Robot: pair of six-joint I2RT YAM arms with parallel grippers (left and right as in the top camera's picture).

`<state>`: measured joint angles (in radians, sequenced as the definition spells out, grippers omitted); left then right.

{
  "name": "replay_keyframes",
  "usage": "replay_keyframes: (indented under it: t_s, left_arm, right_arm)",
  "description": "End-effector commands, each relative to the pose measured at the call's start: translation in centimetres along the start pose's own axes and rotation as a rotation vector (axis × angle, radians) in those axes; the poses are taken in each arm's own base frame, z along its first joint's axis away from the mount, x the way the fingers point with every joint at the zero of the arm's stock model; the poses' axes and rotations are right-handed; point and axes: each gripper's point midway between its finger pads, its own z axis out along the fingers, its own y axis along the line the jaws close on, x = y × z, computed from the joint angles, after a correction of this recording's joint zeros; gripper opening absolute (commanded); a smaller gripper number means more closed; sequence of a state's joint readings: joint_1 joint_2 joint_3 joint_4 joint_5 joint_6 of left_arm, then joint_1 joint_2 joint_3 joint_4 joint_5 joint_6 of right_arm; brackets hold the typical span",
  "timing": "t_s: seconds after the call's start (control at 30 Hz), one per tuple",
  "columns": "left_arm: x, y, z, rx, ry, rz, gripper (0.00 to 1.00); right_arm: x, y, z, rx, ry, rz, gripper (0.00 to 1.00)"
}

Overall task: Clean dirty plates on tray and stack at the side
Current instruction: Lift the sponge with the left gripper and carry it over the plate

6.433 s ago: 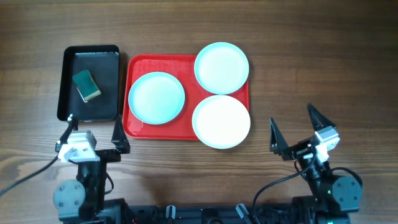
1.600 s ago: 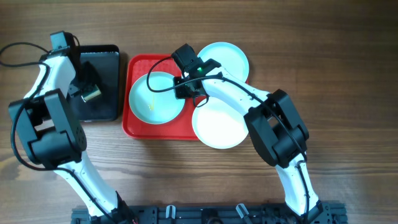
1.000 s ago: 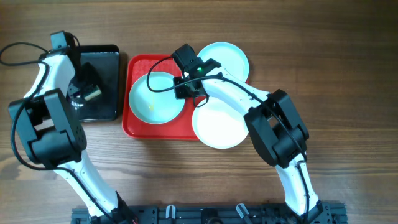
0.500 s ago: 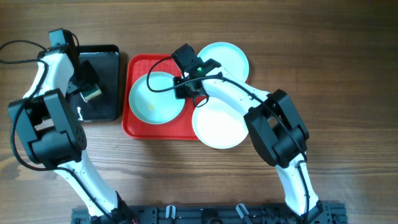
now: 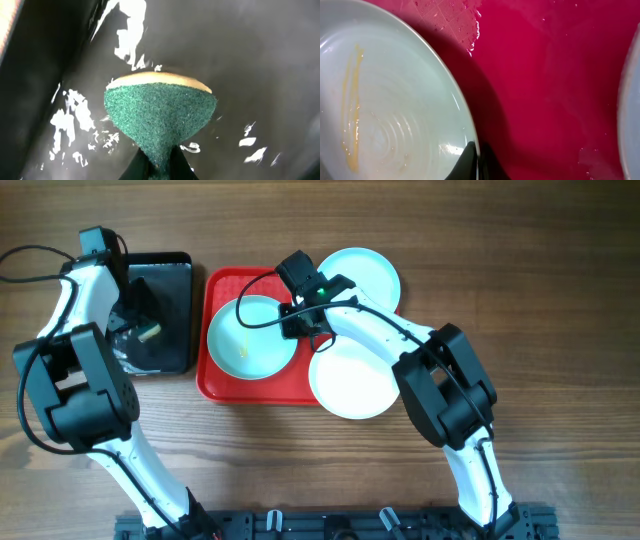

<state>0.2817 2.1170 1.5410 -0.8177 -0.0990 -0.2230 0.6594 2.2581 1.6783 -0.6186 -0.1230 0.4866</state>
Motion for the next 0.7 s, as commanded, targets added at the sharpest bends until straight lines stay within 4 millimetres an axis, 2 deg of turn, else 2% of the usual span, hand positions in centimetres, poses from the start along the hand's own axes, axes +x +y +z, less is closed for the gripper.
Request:
replay_keyframes:
  t_s: [0.0, 0.17, 0.37, 0.5, 0.67]
  left_arm:
    - [-0.7, -0.6, -3.1, 0.041, -0.034, 0.019, 0.04]
    - [-0.3, -1.8, -7.3, 0.143, -0.052, 0.068, 0.04]
    - [1.3, -3.7, -11.4, 0.290, -0.047, 0.127, 0.04]
    - [3.1, -5.6, -12.6, 0.354, -0.001, 0.161, 0.04]
    - [6.2, -8.8, -12.2, 0.370, 0.053, 0.295, 0.04]
  right_arm:
    - [0.9, -0.5, 1.4, 0.015, 0.036, -0.002, 0.04]
    - [1.0, -0.1, 1.4, -0.006, 0.044, -0.014, 0.04]
    - [1.1, 0.3, 1.4, -0.050, 0.062, -0.032, 0.04]
    - [1.0, 0.1, 1.2, -0.084, 0.079, -0.015, 0.04]
    - [0.8, -0.2, 0.8, -0.141, 0.100, -0.007, 0.04]
